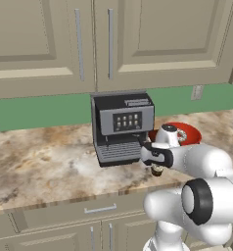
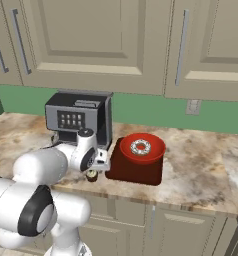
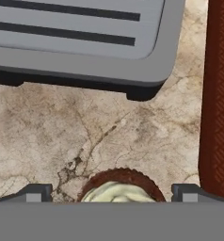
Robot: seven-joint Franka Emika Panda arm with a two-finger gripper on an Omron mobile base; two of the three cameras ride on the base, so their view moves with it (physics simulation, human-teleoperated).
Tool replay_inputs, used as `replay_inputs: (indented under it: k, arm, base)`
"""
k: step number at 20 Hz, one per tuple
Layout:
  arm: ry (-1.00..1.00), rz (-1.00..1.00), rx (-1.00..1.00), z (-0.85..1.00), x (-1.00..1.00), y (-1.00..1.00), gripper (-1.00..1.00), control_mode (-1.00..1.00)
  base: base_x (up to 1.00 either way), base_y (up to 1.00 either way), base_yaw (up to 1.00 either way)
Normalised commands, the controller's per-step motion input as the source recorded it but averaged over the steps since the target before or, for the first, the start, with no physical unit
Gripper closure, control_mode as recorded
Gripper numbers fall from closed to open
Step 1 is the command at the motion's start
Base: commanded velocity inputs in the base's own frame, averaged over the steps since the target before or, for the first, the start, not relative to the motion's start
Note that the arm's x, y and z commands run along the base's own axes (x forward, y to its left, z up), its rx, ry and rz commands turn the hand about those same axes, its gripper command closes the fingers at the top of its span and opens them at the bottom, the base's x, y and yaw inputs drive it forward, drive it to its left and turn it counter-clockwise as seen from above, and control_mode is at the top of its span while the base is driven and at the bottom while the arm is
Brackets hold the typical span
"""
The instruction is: Place the bowl with donut and the cupcake onto the tray.
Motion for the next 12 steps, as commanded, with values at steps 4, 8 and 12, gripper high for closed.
replay_inputs:
  k: [4, 8, 12]
  arm:
    - [0.00, 0.00, 0.00, -0.27, -0.26, 0.06, -1.00, -1.00]
    - [0.00, 0.00, 0.00, -0.01, 0.00, 0.02, -1.00, -1.00]
    - [0.00, 0.00, -0.05, -0.21, -0.11, 0.00, -1.00, -1.00]
  base:
    - [0.00, 0.00, 0.00]
    - [0.00, 0.00, 0.00]
    - [0.00, 0.00, 0.00]
